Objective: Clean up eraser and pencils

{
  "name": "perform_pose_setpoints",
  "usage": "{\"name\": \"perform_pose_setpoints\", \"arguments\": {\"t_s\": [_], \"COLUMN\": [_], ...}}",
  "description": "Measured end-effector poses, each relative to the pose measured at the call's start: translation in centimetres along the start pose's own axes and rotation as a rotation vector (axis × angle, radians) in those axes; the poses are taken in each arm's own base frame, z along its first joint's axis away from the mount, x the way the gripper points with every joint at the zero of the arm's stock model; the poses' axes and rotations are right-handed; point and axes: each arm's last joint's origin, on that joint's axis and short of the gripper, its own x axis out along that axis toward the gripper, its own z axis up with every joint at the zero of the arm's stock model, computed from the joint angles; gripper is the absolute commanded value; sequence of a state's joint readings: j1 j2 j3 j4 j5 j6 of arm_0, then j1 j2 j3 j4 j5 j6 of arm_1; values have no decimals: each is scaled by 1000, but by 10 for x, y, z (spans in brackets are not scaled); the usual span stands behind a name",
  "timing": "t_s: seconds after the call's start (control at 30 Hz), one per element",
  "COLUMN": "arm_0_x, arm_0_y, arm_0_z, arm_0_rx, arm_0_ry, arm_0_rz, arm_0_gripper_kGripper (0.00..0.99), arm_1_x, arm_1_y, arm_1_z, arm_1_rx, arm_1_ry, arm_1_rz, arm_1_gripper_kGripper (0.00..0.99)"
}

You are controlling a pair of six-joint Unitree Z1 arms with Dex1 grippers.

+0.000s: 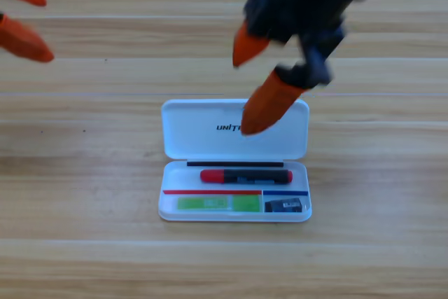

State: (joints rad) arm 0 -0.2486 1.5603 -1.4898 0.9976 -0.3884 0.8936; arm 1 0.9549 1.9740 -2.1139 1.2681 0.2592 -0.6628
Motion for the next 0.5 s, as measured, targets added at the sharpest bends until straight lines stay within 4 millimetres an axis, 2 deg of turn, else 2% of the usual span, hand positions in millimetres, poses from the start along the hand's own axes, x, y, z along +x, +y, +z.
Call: {"name": "perform_pose_setpoints", "arguments": {"t_s": [0.03, 0.1, 0.23, 0.4, 0.5], "arm_0_x": [-1, -1, 11, 64, 104], "arm_0_y": [3, 10, 41, 96, 124], "arm_0_z": [1, 2, 6, 5, -2], "arm_0_rx": [-3, -16, -52, -134, -183], "arm_0_ry": [-20, -66, -153, -193, -180], "arm_0_rz": [11, 25, 44, 10, -21], "arm_0_gripper_kGripper": [990, 990, 983, 859, 689], "arm_1_x": [-12, -24, -32, -36, -40], "arm_1_y": [6, 13, 19, 20, 30], "arm_1_z": [0, -1, -3, -9, -27], "arm_1_rx": [-3, -7, 10, 59, 99], "arm_1_ry": [-35, -76, -109, -118, -135], "arm_1_rz": [6, 28, 60, 82, 70], "arm_1_gripper_kGripper": [943, 943, 943, 943, 945]}}
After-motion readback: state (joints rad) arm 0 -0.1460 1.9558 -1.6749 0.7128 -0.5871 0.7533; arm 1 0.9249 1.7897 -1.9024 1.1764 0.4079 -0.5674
